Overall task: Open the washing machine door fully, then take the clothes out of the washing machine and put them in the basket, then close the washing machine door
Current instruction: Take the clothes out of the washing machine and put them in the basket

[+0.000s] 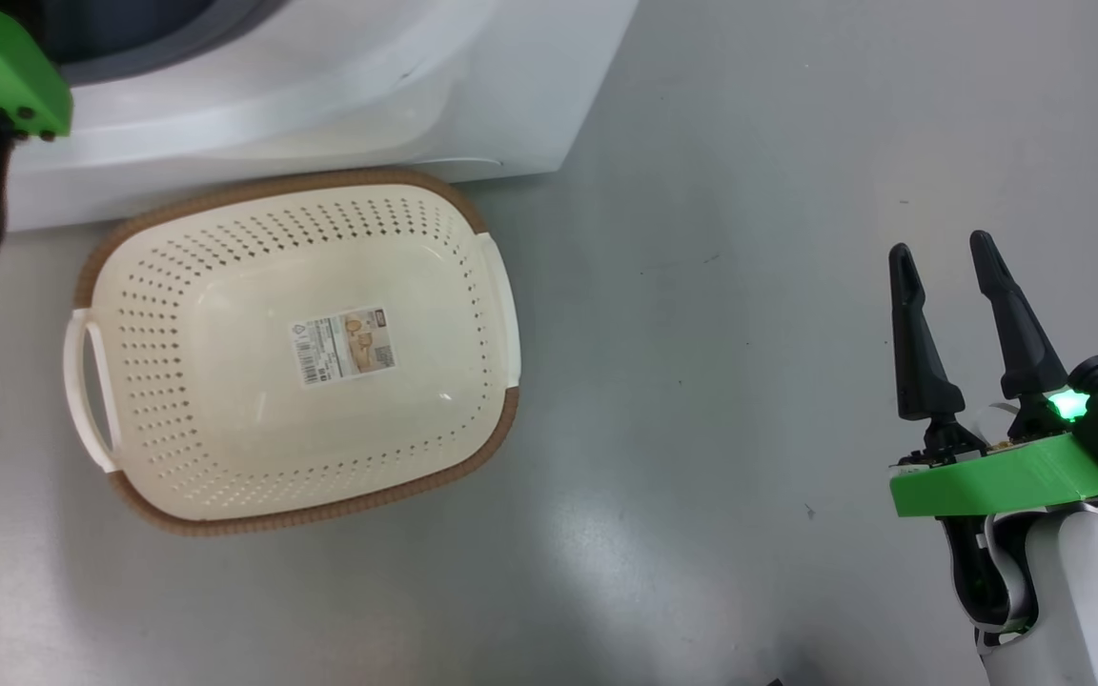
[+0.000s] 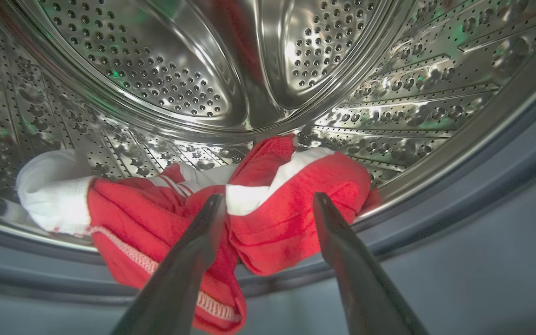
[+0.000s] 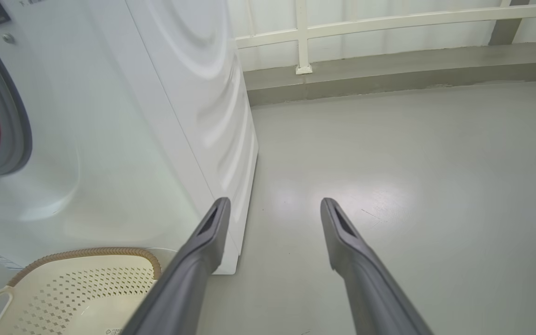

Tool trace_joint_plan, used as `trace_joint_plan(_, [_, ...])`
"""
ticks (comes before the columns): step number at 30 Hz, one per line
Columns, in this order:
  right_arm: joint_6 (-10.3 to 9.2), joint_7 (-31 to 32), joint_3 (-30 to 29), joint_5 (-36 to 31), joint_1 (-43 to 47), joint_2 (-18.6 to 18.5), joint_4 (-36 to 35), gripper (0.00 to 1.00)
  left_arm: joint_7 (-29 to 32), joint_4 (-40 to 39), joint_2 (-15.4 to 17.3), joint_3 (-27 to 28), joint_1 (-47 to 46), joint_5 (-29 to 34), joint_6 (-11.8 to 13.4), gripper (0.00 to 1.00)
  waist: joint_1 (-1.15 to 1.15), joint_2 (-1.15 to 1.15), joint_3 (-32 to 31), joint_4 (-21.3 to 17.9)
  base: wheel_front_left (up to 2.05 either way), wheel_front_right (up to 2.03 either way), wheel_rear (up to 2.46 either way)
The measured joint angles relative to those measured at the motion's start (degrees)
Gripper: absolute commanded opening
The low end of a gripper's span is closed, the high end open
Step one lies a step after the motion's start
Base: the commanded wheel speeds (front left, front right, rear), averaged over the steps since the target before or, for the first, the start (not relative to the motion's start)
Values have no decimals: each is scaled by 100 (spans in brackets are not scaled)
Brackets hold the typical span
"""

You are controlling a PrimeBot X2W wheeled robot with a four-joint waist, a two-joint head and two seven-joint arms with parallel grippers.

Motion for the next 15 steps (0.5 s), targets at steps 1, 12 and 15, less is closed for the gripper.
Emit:
trace_joint_plan(1, [0,0,21,2,-9,0,-4,100,0,69,15,-10,-51,0,0,100,0,0,13,-23,0,0,0])
trace_joint_plan(12, [0,0,101,125,-88,2,-35,100,149,463,155,-339,-410,-177,0,100,0,0,190,-233,0,0,0])
trace_joint_plan(15, [0,0,102,159,-88,2,-34,100,154,487,177,-432,-470,-236,1,100,0,0,239,-271,0,0,0])
